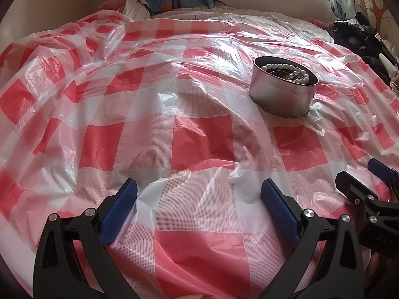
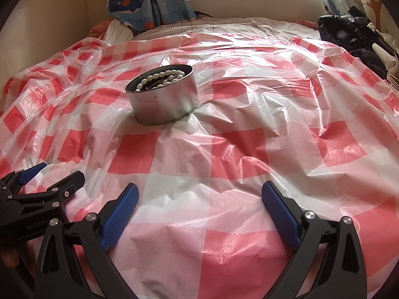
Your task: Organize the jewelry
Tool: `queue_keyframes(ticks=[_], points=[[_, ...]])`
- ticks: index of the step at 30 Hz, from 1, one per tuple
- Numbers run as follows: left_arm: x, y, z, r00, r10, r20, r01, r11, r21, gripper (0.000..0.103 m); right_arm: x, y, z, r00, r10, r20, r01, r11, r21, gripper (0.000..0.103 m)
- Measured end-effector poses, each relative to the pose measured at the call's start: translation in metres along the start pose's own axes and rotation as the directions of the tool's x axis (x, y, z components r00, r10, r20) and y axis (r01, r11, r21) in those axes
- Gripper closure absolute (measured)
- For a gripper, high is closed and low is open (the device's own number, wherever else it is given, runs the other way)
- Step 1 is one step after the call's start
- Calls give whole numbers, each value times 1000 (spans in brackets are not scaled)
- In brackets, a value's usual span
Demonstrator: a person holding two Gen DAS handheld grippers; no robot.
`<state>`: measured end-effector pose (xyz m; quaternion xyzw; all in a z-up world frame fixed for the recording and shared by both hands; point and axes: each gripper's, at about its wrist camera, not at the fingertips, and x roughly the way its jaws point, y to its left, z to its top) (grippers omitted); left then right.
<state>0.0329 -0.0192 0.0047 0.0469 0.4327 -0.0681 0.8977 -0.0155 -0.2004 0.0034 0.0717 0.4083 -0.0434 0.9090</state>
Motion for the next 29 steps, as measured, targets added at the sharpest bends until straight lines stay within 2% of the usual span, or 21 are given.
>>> queue_keyframes(ticks=[11, 16, 29], points=[[3, 3, -1, 1000, -6, -6, 6, 1000, -14, 7, 0, 1, 0, 1000, 0, 0, 0, 1000, 0, 8], [2, 7, -1, 1000, -21, 15, 21, 999, -30, 7, 0, 1, 0, 1000, -1, -1, 1, 1000, -1, 7], [4, 5, 1, 1000, -2, -3, 2, 999, -34, 7, 2, -1, -3, 1000, -7, -10, 7, 1000, -7, 7]])
